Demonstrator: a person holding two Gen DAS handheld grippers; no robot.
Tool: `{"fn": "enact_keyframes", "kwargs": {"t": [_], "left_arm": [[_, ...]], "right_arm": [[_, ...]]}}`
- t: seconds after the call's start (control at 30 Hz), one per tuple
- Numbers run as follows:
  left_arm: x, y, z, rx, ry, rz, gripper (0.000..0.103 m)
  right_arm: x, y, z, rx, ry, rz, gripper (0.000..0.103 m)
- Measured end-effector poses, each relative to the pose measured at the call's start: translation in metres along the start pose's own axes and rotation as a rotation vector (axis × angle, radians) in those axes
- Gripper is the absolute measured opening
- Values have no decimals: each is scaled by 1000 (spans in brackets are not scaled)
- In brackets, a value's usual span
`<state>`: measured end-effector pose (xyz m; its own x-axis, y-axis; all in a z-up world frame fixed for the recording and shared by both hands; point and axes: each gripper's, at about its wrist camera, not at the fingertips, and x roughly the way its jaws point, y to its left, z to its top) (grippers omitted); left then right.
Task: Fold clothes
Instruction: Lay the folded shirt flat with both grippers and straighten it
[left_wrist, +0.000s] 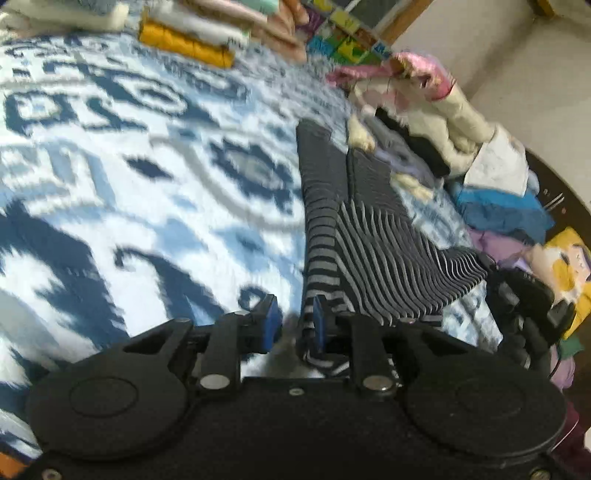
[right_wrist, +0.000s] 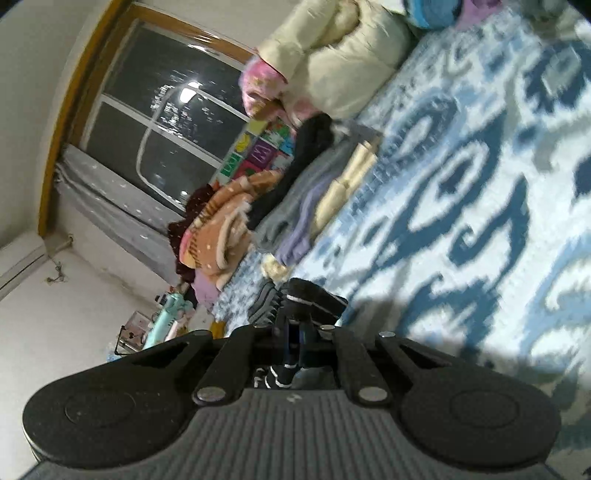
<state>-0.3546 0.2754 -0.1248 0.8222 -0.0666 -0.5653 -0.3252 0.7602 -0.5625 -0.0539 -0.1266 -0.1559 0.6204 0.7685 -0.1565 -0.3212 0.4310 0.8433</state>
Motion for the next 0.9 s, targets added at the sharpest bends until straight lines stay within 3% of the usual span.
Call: {"fn": "enact_keyframes", "kwargs": {"t": [0.07, 0.17, 0.3, 0.4, 0.63, 0.73, 0.8, 0.9], "left_arm": [[-4, -1, 4, 20, -29, 2, 17], [3, -8, 1, 66, -10, 2, 17], [7, -12, 6, 114, -25, 65, 17], [8, -17, 26, 144, -68, 65, 17], [69, -57, 66, 414, -81, 76, 17], [102, -55, 67, 469, -34, 90, 17], [125, -46, 63, 479, 46, 137, 20], [117, -58, 68, 517, -6, 121, 20]], "right_arm": [[-3, 3, 5, 15, -28, 57, 6], [-2, 11, 13, -31, -26, 60, 6], [21, -10, 1, 49, 141, -40, 6], [21, -5, -1, -6, 160, -51, 6], [11, -12, -3, 13, 135, -96, 6], [12, -14, -4, 3, 126, -118, 6], [14, -17, -5, 5, 140, -132, 6], [16, -23, -6, 22, 152, -142, 6]]}}
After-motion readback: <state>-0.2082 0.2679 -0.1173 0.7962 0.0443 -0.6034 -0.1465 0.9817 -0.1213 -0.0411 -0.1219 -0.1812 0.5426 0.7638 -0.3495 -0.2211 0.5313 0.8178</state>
